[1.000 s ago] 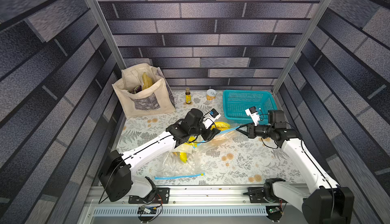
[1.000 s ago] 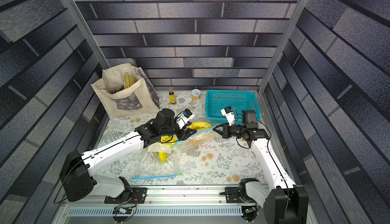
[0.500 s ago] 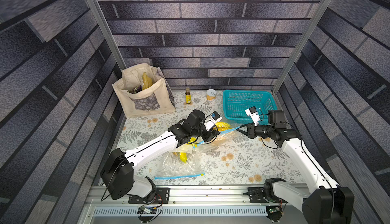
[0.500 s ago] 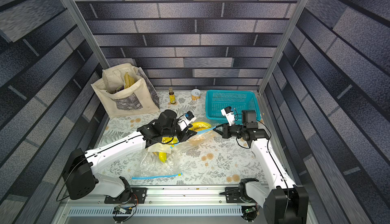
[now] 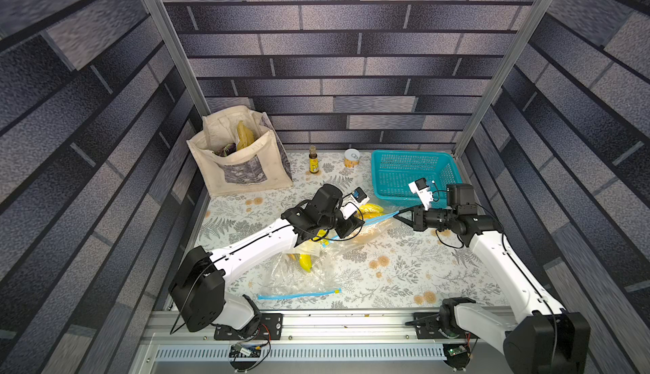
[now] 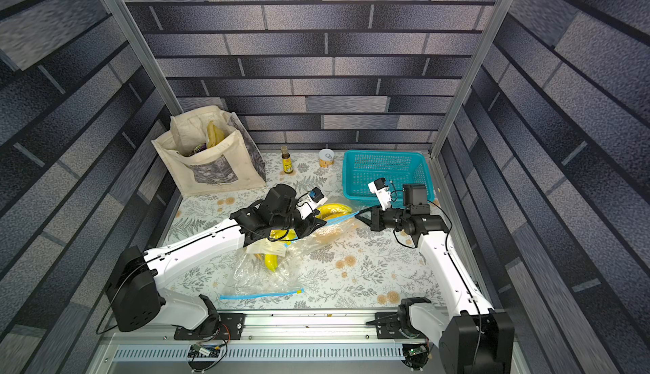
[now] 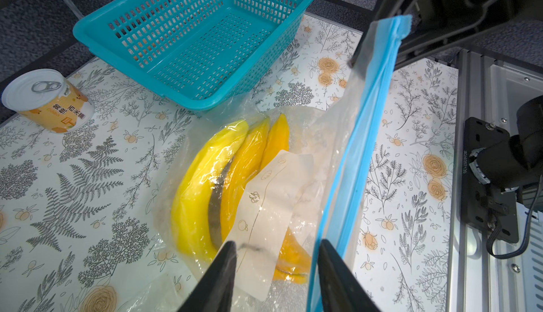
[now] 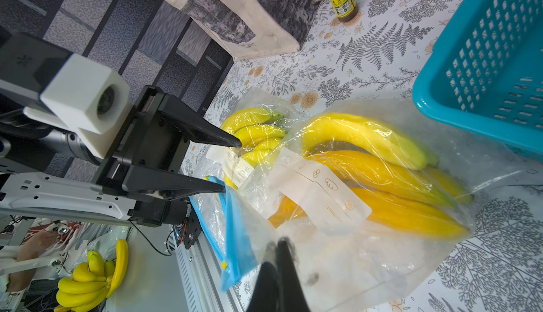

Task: Open the zip-top bag and take out the banana
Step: Open the zipper of the food storage bag at the center of the board.

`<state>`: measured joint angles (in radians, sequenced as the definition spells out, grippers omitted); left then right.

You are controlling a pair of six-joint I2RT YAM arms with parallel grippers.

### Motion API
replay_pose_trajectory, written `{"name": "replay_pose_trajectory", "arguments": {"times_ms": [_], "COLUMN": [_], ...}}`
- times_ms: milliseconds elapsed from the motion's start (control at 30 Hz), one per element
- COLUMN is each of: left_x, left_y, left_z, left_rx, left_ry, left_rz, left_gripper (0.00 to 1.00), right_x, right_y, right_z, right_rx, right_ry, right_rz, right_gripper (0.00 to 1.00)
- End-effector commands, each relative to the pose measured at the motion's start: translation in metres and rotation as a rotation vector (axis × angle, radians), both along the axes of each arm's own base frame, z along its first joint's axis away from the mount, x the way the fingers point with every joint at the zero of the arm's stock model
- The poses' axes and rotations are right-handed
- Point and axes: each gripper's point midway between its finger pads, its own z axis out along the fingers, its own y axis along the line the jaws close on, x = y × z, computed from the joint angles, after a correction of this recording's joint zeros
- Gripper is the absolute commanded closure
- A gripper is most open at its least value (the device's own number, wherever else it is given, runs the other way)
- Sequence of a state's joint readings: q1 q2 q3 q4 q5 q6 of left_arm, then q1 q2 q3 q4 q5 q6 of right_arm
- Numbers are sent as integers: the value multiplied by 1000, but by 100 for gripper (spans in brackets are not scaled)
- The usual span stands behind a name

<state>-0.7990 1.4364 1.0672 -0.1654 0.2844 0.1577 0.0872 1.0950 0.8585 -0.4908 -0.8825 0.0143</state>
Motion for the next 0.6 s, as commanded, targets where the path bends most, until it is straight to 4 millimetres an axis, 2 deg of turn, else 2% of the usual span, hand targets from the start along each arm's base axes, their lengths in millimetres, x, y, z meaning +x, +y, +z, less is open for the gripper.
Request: {"name": "replay_pose_trajectory", "arguments": {"times_ms": [0,200,433,567], "left_x": [-15,-35,-48,-54], "left_y": [8,9,4,4], "left_z": [-11,-18,-27,-36], "left_rx": [40,41,44,60], "left_ry": [23,82,121,146], "left_rz": [-27,-58,-82,-80], "left_gripper": [52,52,52,59], "right_x": [0,1,0,1], "right_y": [-1,-2,-5,-8], "right_z": [4,4,1,-3], "right_rx": [-11,-17,-29,-53], "right_ry": [-22,-27,-17,-6], "right_rz": [0,-16,-38,-62], "right_gripper": [100,100,100,100]}}
